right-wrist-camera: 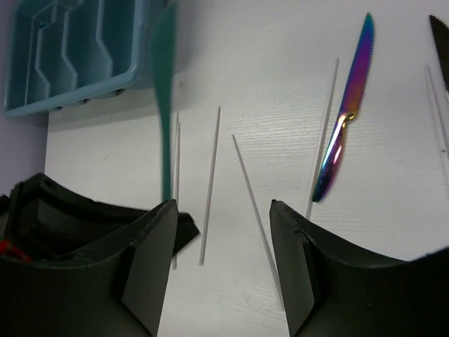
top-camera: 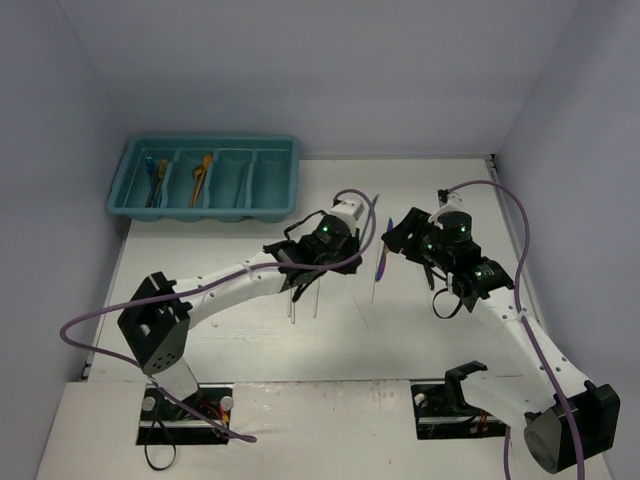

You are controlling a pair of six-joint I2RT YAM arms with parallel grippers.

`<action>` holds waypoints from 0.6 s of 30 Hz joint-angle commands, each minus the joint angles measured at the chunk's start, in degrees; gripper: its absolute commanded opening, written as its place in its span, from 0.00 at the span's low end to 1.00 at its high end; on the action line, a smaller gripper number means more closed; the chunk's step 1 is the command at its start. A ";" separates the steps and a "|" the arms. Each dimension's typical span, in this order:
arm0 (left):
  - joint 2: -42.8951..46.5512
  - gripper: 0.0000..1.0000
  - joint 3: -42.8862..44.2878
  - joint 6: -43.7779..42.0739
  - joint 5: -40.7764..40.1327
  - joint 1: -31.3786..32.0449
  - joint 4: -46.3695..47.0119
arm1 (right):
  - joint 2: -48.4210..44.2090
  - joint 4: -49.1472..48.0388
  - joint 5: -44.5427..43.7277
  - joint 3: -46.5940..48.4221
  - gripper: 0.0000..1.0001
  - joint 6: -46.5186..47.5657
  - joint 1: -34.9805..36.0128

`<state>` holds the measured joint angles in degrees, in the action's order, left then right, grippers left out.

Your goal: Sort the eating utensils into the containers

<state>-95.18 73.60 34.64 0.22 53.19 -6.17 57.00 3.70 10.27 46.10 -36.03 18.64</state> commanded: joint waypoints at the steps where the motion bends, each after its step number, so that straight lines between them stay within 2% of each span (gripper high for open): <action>1: 6.51 0.00 -1.99 -2.96 -0.92 -10.98 -2.02 | 0.48 -1.83 -3.33 -0.48 0.53 2.88 -2.47; 6: 4.60 0.00 2.99 -12.79 -1.54 -23.98 -9.06 | 1.83 -0.57 -5.03 -0.86 0.53 5.24 -4.60; 10: -1.59 0.00 10.39 -18.92 -1.71 -33.74 -13.31 | 3.18 -0.11 -5.78 -0.92 0.53 6.22 -5.10; 15: -11.21 0.00 25.77 -24.61 -2.15 -41.48 -17.87 | 3.40 0.60 -6.23 -1.27 0.53 7.16 -5.71; 16: -13.22 0.00 26.50 -24.85 -2.20 -41.71 -18.80 | 3.45 0.67 -6.26 -1.27 0.53 7.40 -5.76; 18: -19.24 0.00 34.83 -27.76 -2.73 -44.15 -22.45 | 3.25 1.40 -6.63 -1.27 0.53 7.88 -6.25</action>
<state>-108.08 97.67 14.20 -1.54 12.33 -22.82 60.29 5.86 5.58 44.45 -30.06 13.34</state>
